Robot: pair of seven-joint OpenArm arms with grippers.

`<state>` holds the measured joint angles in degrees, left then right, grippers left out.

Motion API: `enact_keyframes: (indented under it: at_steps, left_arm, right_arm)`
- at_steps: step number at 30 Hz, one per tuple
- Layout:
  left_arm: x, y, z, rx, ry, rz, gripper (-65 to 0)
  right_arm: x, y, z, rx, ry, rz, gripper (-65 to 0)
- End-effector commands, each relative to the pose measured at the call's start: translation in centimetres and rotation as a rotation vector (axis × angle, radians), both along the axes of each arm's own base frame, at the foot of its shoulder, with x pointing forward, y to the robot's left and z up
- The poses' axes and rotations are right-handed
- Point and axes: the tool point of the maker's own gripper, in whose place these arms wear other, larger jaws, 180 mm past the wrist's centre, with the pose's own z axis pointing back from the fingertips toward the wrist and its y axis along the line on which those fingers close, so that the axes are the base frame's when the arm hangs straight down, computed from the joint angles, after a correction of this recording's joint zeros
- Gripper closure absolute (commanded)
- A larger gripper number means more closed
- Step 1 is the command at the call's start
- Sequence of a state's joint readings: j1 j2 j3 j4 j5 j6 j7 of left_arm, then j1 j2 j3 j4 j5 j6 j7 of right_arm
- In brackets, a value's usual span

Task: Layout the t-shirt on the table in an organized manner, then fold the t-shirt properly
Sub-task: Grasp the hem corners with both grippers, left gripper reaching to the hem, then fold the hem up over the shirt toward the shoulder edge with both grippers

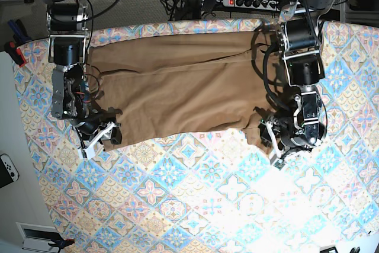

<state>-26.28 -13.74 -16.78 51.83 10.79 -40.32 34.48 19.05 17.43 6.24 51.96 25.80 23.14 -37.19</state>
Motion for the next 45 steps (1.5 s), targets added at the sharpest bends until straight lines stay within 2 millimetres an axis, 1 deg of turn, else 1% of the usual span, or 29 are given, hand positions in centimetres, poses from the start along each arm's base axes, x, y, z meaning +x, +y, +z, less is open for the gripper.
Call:
enact_keyframes:
  at_steps: [1,5,7,9,11,12,15,16,17,20,21,22,24,25,27,28,29,32,35,38,41,45]
  left_arm:
    - [0.7,0.4,0.6,-0.003,-0.022,0.015,-35.1]
    - [0.1,0.4,-0.5,-0.025,0.011,0.027,-34.4]
    - [0.0,0.2,-0.7,-0.026,0.014,0.025,-29.5]
    - [-0.1,0.2,-0.8,-0.029,0.016,0.026,-19.8]
    - [0.0,0.1,-0.7,-0.041,0.012,0.031,-3.7]
    - [0.0,0.1,-0.7,-0.041,0.011,0.032,0.0]
    - [-0.1,0.1,-0.8,-0.030,0.019,0.027,0.0]
    - [-0.1,0.1,-0.8,-0.029,0.019,0.026,0.0]
    - [-0.1,0.1,-0.8,-0.030,0.019,0.027,0.0]
    - [-0.5,0.1,-1.1,-0.040,0.023,0.034,0.0]
    - [-0.4,0.2,-0.7,-0.034,0.010,0.033,0.0]
    - [0.0,0.4,0.0,-0.024,-0.015,0.031,0.0]
    - [-0.7,0.7,0.4,0.003,-0.044,0.025,0.0]
    - [-0.7,0.9,1.3,0.023,-0.077,0.021,0.0]
    - [-1.1,0.0,2.3,0.036,-0.128,0.005,0.0]
    - [-1.5,-0.2,2.8,0.053,-0.144,-0.001,0.0]
    - [-1.7,-0.1,3.5,0.075,-0.162,-0.004,0.0]
    - [-2.7,0.1,4.6,0.110,-0.183,-0.009,0.0]
    - [-3.2,-0.7,5.2,0.113,-0.207,-0.013,0.0]
    - [-4.4,-0.3,5.9,0.128,-0.234,0.004,0.0]
    - [-5.4,-0.7,6.5,0.135,-0.256,0.003,0.0]
    - [-6.8,-0.8,7.0,0.159,-0.272,-0.005,0.0]
  right_arm:
    - [-0.1,-0.3,0.0,-0.024,0.024,0.018,-25.7]
    - [-0.2,-0.3,-0.1,-0.024,0.025,0.018,-25.7]
    - [-0.2,-0.3,-0.1,-0.024,0.026,0.020,-25.7]
    - [-0.2,-0.3,-0.1,-0.024,0.026,0.020,-25.7]
    - [-0.2,-0.3,-0.1,-0.024,0.026,0.020,-25.7]
    - [-0.2,-0.3,-0.1,-0.024,0.026,0.020,-25.7]
    - [-0.2,-0.3,-0.1,-0.024,0.026,0.020,-24.9]
    - [-0.2,-0.3,-0.1,-0.024,0.026,0.020,-22.7]
    - [-0.2,-0.3,-0.1,-0.024,0.026,0.020,-19.2]
    - [-0.2,-0.3,-0.1,-0.024,0.026,0.020,-4.8]
    - [-0.2,-0.3,-0.1,-0.024,0.026,0.020,-0.5]
    - [-0.2,-0.3,-0.1,-0.024,0.026,0.020,0.0]
    - [-0.2,-0.3,-0.1,-0.024,0.026,0.020,0.0]
    - [-0.2,-0.3,-0.1,-0.024,0.026,0.020,0.0]
    - [-0.2,-0.3,-0.2,-0.024,0.029,0.019,0.0]
    - [-0.3,-0.3,-0.3,-0.023,0.032,0.018,0.0]
    - [-0.3,-0.3,-0.3,-0.023,0.032,0.018,0.0]
    - [-0.3,-0.3,-0.3,-0.023,0.032,0.018,0.0]
    - [-0.3,-0.3,-0.2,-0.024,0.030,0.018,0.0]
    - [-0.2,-0.2,-0.1,-0.025,0.029,0.021,0.0]
    - [-0.7,-0.4,-0.5,-0.030,0.063,0.026,0.0]
    - [-1.0,-0.3,-0.7,-0.036,0.082,0.034,0.0]
